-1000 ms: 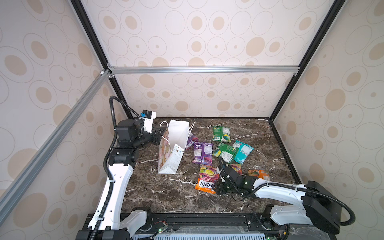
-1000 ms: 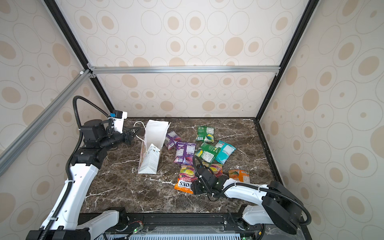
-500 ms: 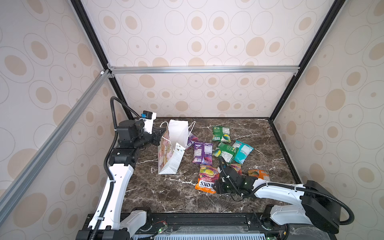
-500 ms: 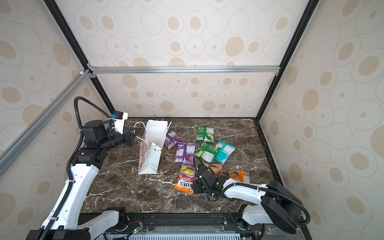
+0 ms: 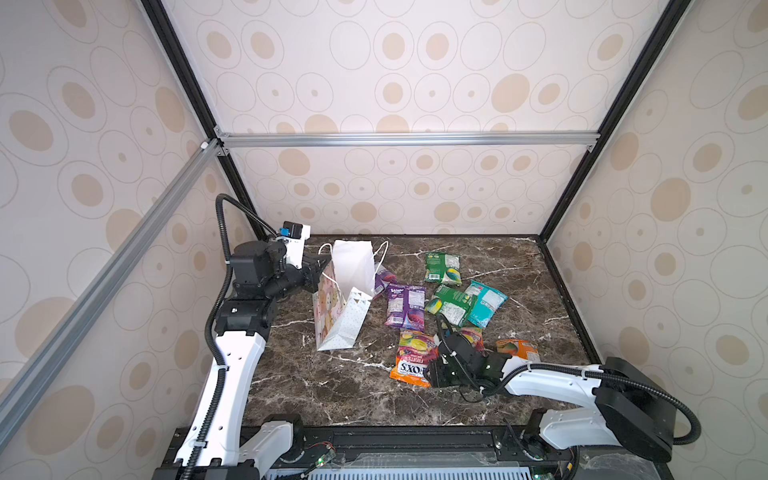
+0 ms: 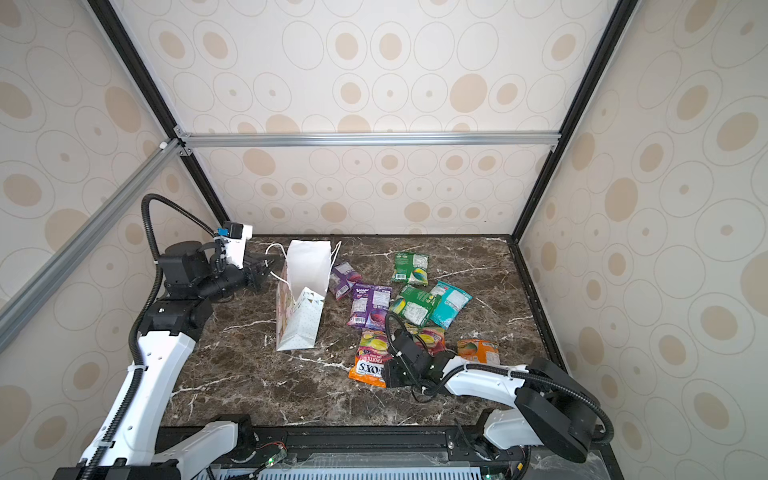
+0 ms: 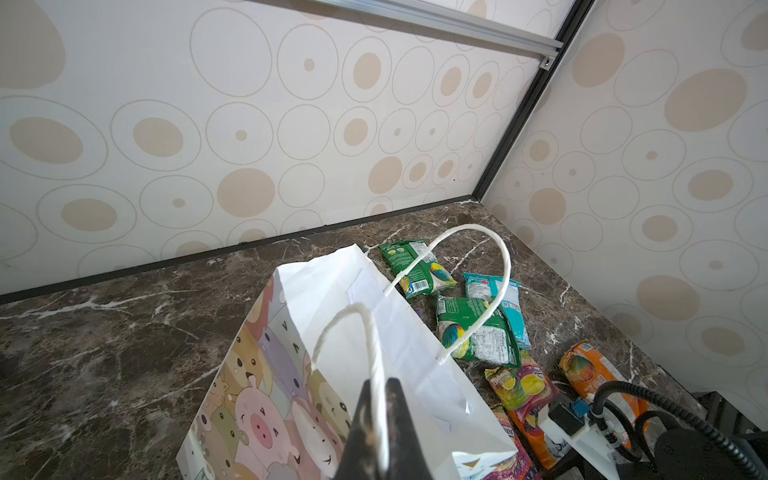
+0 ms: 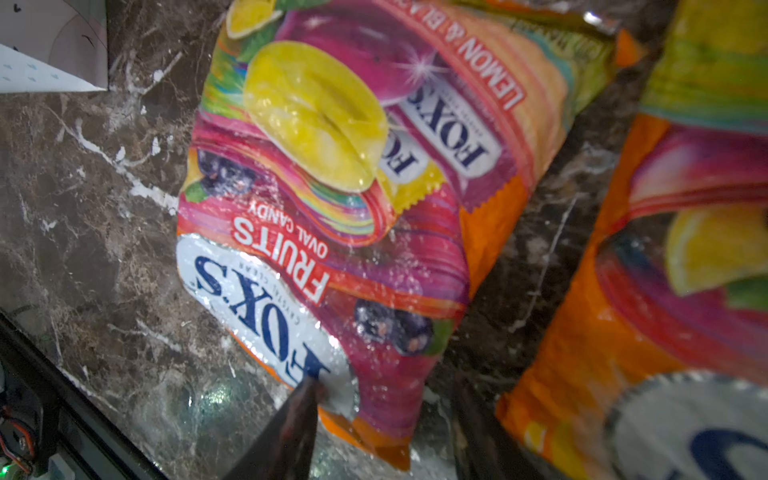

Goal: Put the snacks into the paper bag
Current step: 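Lower the right gripper onto the nearer FOX'S candy bag and close on it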

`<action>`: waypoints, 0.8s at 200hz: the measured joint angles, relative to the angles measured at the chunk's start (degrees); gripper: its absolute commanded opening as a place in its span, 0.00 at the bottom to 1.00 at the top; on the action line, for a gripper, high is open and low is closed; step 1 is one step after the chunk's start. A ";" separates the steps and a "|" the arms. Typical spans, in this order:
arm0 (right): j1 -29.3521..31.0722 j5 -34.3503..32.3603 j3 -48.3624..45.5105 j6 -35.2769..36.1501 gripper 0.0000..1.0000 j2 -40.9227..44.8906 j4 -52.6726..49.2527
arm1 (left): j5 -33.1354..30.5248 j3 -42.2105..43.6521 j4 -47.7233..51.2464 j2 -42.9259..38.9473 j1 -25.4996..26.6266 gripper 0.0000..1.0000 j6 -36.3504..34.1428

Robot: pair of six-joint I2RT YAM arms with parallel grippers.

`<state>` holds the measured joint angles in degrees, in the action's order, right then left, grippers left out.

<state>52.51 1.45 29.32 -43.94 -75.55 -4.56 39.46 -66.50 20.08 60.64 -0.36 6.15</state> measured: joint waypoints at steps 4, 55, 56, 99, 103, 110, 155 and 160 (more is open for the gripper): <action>0.00 -0.02 0.00 -0.11 0.52 0.00 0.09 | 0.07 0.00 0.00 0.00 -0.02 0.00 0.00; 0.00 -0.22 0.00 -1.07 0.49 0.00 1.18 | 0.31 0.04 -0.17 0.00 -0.35 0.00 0.02; 0.00 -0.22 0.00 -1.07 0.49 0.00 1.18 | 0.31 0.04 -0.17 0.00 -0.35 0.00 0.02; 0.00 -0.48 0.00 -1.31 0.48 -0.37 1.27 | 0.33 0.04 -0.31 0.00 -0.57 0.00 0.02; 0.00 -0.52 0.00 -1.29 0.48 -0.57 1.27 | 0.35 0.04 -0.31 0.00 -0.57 0.00 0.02; 0.00 -0.61 0.02 -1.29 0.48 -0.94 1.27 | 0.37 0.07 -0.31 0.00 -0.57 0.00 0.02; 0.07 -0.55 0.61 -1.49 0.37 -2.73 2.29 | 0.44 0.07 -0.33 -0.02 -0.68 0.00 0.02; 0.11 -0.52 0.68 -1.64 0.36 -2.80 2.34 | 0.46 0.07 -0.33 0.00 -0.68 0.00 0.02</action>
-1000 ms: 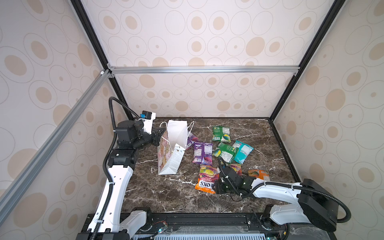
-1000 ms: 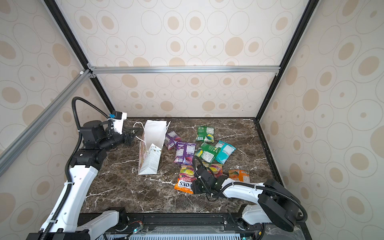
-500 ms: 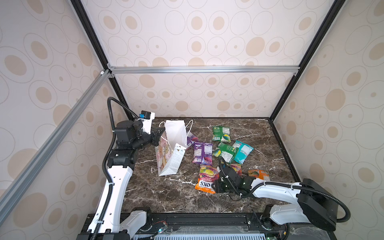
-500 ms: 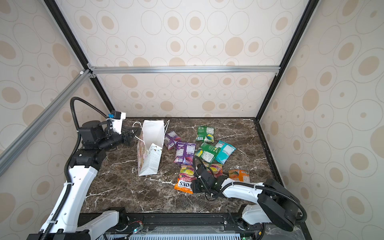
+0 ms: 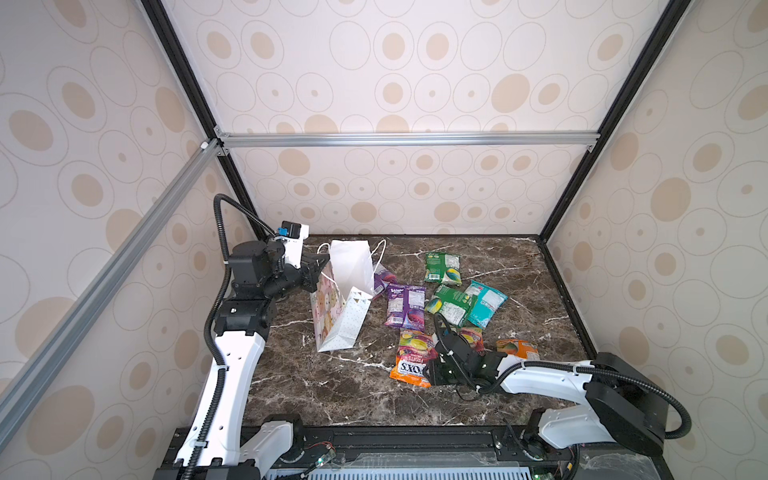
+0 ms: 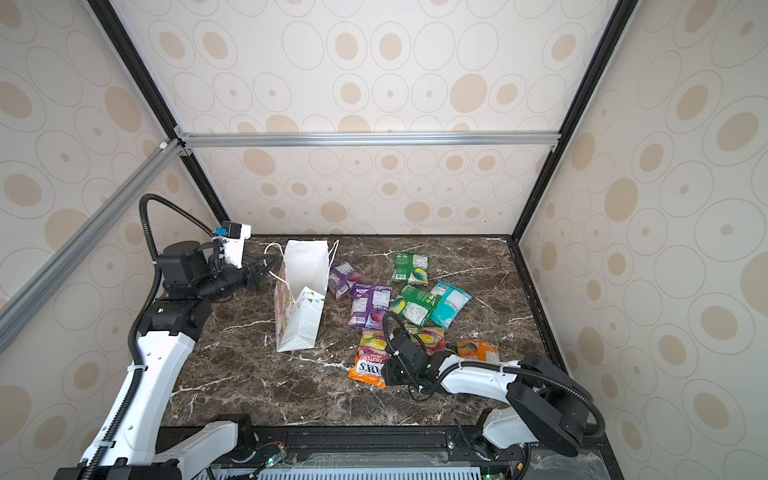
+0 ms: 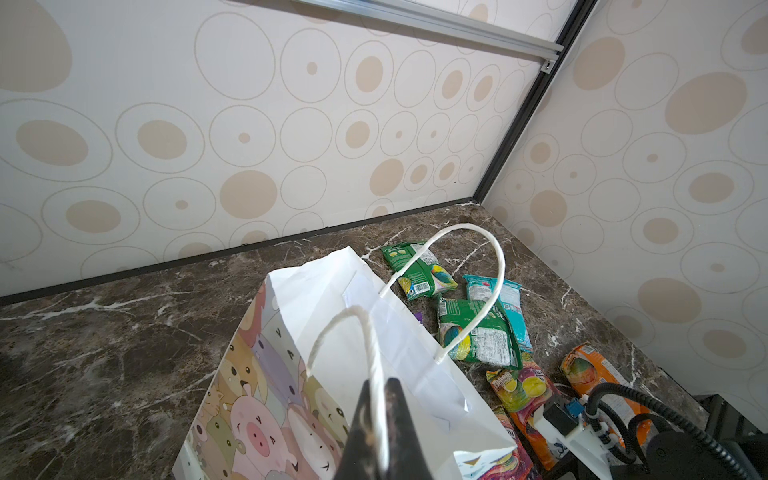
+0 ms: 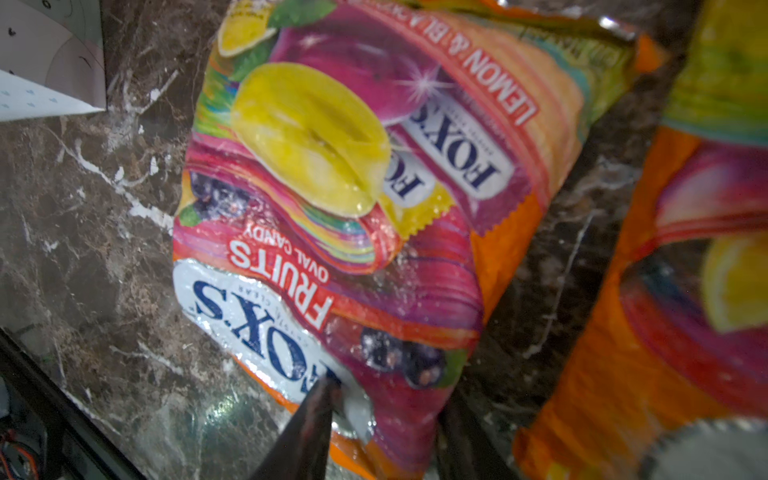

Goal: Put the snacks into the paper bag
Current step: 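Lower the right gripper onto the nearer FOX'S candy bag and close on it, then lift the FOX'S candy bag with the right gripper toward the paper bag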

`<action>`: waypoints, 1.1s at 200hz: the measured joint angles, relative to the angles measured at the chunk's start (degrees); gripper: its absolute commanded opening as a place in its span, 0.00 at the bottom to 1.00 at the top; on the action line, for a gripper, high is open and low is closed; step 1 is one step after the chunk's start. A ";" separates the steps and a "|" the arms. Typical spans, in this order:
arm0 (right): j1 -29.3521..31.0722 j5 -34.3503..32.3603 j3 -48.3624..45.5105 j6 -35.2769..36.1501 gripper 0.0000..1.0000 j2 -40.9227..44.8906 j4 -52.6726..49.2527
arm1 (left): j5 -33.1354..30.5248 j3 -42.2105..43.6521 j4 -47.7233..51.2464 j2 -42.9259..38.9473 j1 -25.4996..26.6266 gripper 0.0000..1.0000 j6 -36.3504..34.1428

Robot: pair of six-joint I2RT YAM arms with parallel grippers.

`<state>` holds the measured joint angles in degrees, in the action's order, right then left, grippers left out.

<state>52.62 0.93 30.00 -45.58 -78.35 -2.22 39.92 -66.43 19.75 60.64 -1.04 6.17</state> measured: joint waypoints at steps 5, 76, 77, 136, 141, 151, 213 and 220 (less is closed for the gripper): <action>0.00 0.00 0.09 0.11 0.34 -0.04 0.07 | 0.04 0.00 0.00 0.00 0.00 0.00 0.00; 0.13 -0.66 0.66 -0.20 0.08 -0.07 0.04 | 0.44 0.26 -0.42 -0.07 -0.31 0.00 0.02; 0.13 -0.68 0.66 -0.17 0.07 -0.04 0.04 | 0.48 0.26 -0.39 -0.07 -0.33 0.00 0.02; 0.15 -3.10 2.23 2.29 0.00 2.89 -6.32 | 1.20 0.26 -0.42 -0.07 -0.52 0.00 0.04; 0.15 -3.52 2.40 2.71 0.00 3.43 -7.17 | 1.22 0.24 -0.42 -0.07 -0.52 0.00 0.04; 0.13 -4.20 2.82 3.37 0.00 4.39 -8.70 | 1.31 0.26 -0.44 -0.07 -0.52 0.00 0.07; 0.13 -7.23 5.90 8.26 0.00 10.58 -16.57 | 1.95 0.26 -0.70 -0.04 -0.57 0.00 0.52; 0.13 -7.30 6.62 9.11 0.00 11.15 -17.35 | 1.95 0.26 -0.85 -0.04 -0.57 0.00 0.61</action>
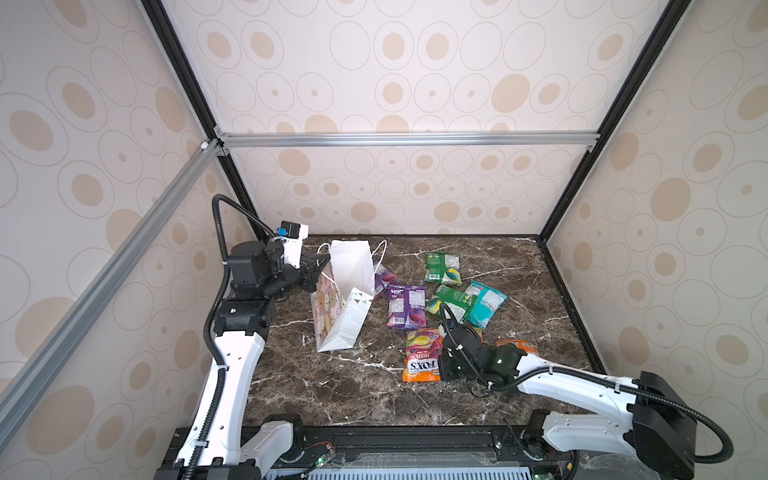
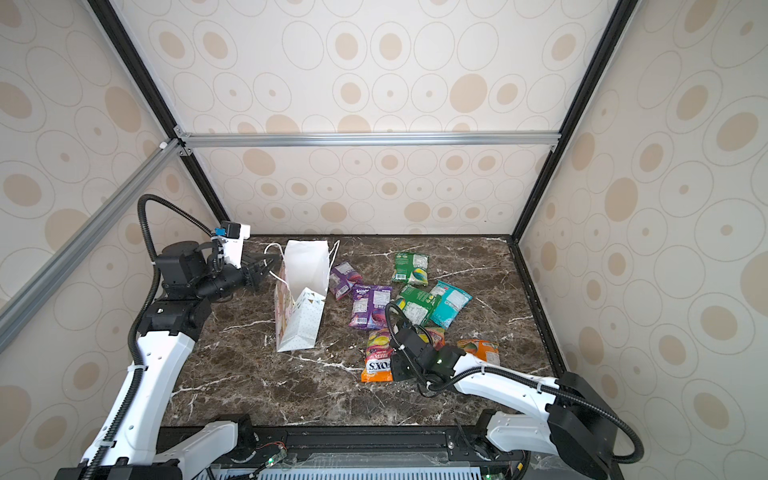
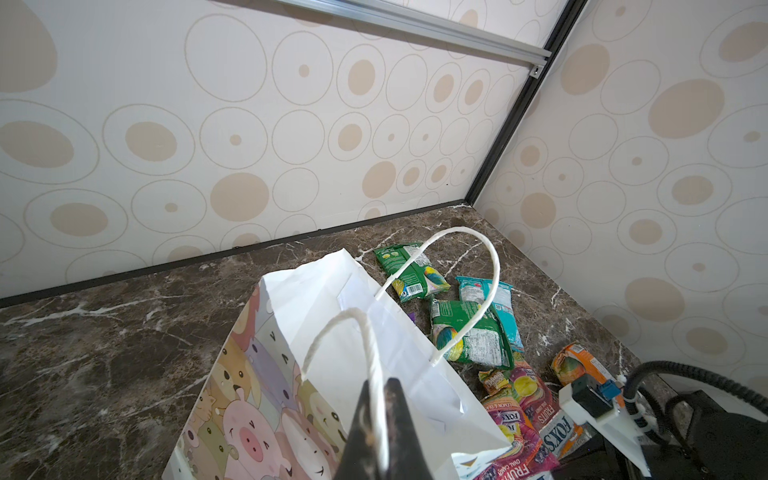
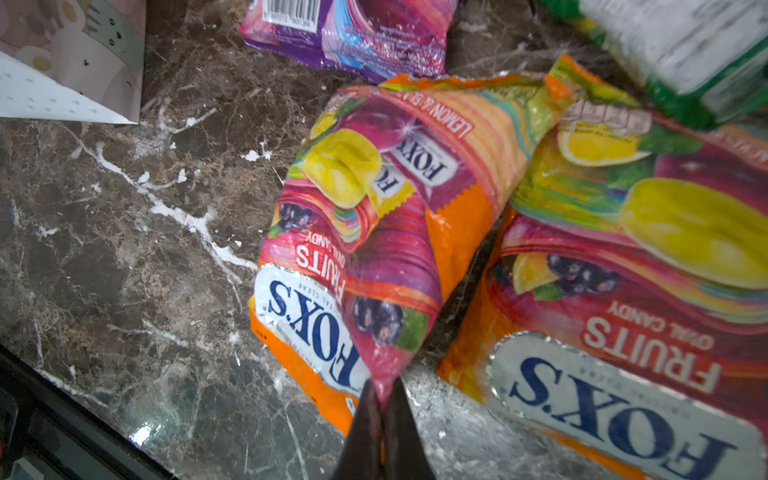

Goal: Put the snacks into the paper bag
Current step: 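Lift the FOX'S candy bag with the right gripper toward the paper bag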

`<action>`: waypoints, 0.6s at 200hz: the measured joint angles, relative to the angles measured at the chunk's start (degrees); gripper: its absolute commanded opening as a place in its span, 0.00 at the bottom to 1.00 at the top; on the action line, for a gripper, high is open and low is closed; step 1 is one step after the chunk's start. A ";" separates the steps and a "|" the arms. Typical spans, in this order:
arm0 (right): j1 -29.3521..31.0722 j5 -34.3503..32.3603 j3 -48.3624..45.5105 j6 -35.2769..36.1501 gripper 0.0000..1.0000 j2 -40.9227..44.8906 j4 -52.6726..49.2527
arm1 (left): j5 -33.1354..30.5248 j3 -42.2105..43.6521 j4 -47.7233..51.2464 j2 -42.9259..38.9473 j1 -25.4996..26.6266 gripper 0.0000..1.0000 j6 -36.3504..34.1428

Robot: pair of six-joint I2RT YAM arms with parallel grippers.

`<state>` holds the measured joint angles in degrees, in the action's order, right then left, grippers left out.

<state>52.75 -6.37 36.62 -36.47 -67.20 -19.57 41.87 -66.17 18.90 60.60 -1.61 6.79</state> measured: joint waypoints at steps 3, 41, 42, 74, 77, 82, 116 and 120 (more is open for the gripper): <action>0.00 -0.02 0.35 0.42 0.00 0.26 -0.33 | 0.00 0.00 -0.09 0.00 0.00 0.00 0.04; 0.02 -0.13 4.96 6.01 0.00 2.32 -4.92 | 0.02 0.33 -0.52 -0.07 0.00 0.00 0.33; 0.00 -0.13 5.05 6.08 0.00 2.34 -4.98 | 0.02 0.35 -0.55 -0.07 0.00 0.00 0.35; 0.00 -1.25 8.28 10.19 0.00 3.02 -8.09 | 0.28 0.37 -0.72 -0.07 0.00 0.00 0.50; 0.00 -1.36 8.48 10.47 0.00 3.08 -8.26 | 0.31 0.37 -0.76 -0.07 0.00 0.00 0.50; 0.00 -1.51 8.90 11.04 0.00 3.23 -8.79 | 0.33 0.37 -0.83 -0.07 0.00 0.00 0.50; 0.00 -2.51 12.11 14.29 0.00 4.15 -11.54 | 0.50 0.61 -1.36 -0.07 0.00 0.00 0.83; 0.00 -2.54 12.50 14.62 0.00 4.22 -11.82 | 0.52 0.68 -1.40 -0.07 0.00 0.00 0.90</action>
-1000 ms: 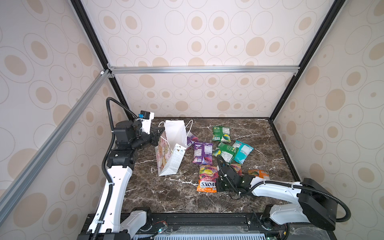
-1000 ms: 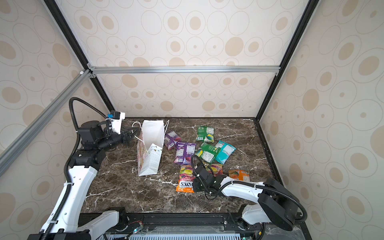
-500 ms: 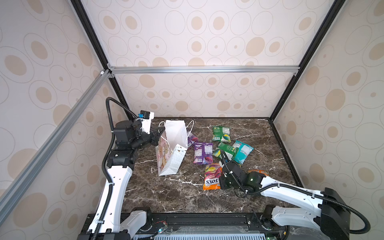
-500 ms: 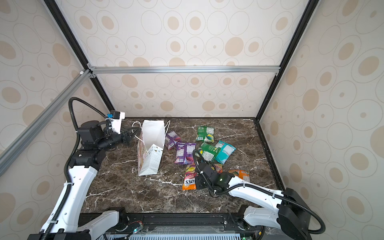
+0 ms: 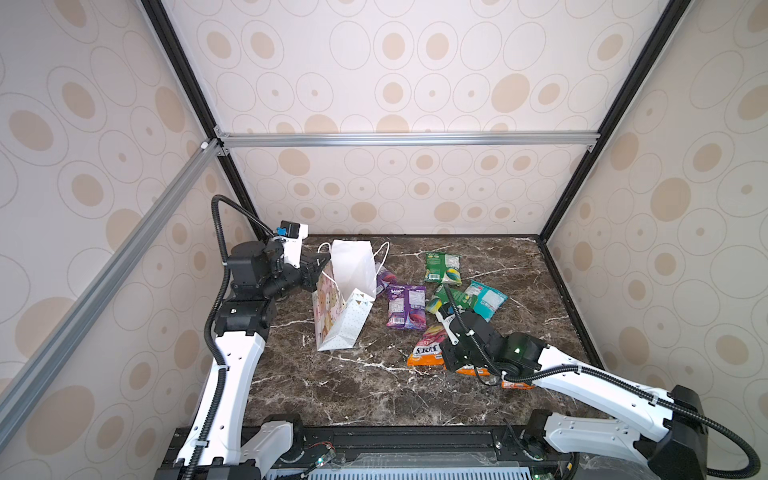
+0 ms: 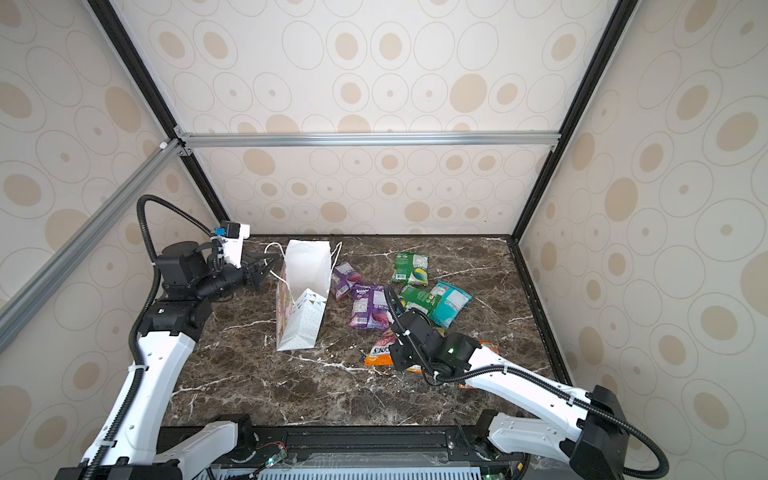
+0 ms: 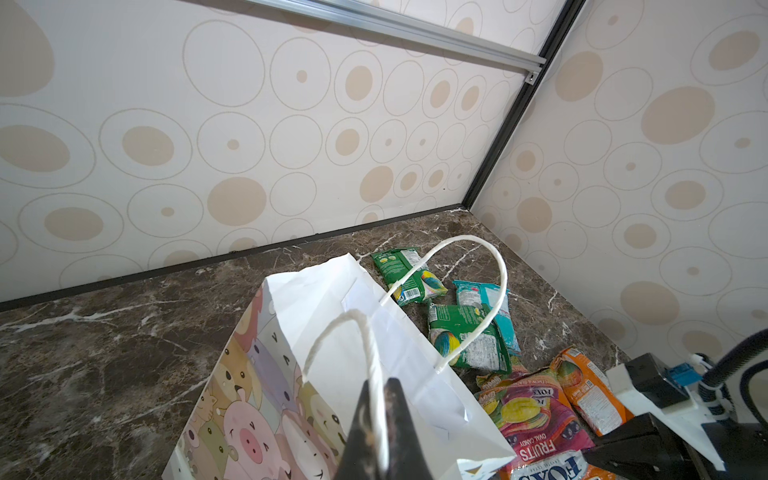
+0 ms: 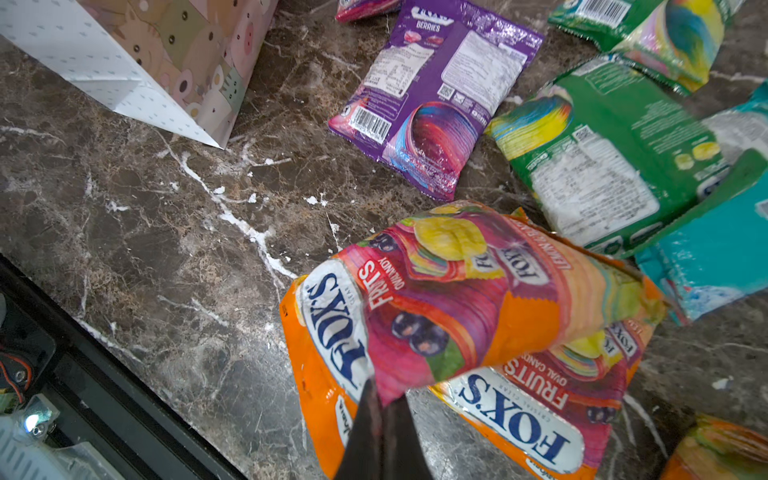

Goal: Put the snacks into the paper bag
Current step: 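Lift the FOX'S candy bag with the right gripper toward the paper bag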

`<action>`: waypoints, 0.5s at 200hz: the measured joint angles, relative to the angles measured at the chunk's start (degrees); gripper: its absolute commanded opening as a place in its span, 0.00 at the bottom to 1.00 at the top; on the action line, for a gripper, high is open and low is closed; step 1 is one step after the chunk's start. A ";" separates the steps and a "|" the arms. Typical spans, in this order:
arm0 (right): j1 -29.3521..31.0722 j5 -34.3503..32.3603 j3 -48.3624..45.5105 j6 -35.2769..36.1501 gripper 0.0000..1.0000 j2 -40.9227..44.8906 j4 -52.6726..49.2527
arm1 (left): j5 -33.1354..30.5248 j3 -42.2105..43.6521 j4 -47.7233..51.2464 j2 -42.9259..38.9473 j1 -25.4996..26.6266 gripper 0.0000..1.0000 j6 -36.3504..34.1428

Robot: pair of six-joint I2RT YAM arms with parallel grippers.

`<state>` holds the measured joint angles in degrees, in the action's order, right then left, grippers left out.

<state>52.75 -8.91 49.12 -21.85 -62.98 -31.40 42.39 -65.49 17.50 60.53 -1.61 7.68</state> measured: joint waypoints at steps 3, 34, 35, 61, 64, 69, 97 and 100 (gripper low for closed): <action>0.00 0.00 0.33 0.22 0.00 0.02 -0.17 | 0.00 0.04 -0.02 0.00 0.00 0.00 0.02; 0.00 -0.02 3.06 2.34 0.00 0.11 -1.25 | 0.09 0.33 -0.20 0.00 0.00 0.00 0.11; 0.00 -0.02 3.13 2.38 0.00 0.11 -1.25 | 0.09 0.33 -0.20 0.00 0.00 0.00 0.13; 0.00 -0.48 6.32 4.96 0.00 0.09 -3.02 | 0.13 0.33 -0.28 -0.13 0.00 0.00 0.26; 0.00 -0.63 6.80 5.29 0.00 0.07 -3.17 | 0.13 0.33 -0.28 -0.15 0.00 0.00 0.28; 0.00 -0.87 7.72 5.92 0.00 0.04 -3.39 | 0.13 0.33 -0.31 -0.24 0.00 0.00 0.31; 0.00 -1.95 12.28 8.96 0.00 -0.37 -3.87 | 0.17 0.33 -0.35 -0.66 0.00 0.00 0.46; 0.00 -2.08 12.76 9.25 0.00 -0.46 -3.93 | 0.17 0.33 -0.35 -0.66 0.00 0.00 0.46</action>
<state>52.75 -10.98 61.89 -12.60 -63.44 -35.33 42.57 -65.17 17.15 59.88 -1.61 8.14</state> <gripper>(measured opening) 0.042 0.048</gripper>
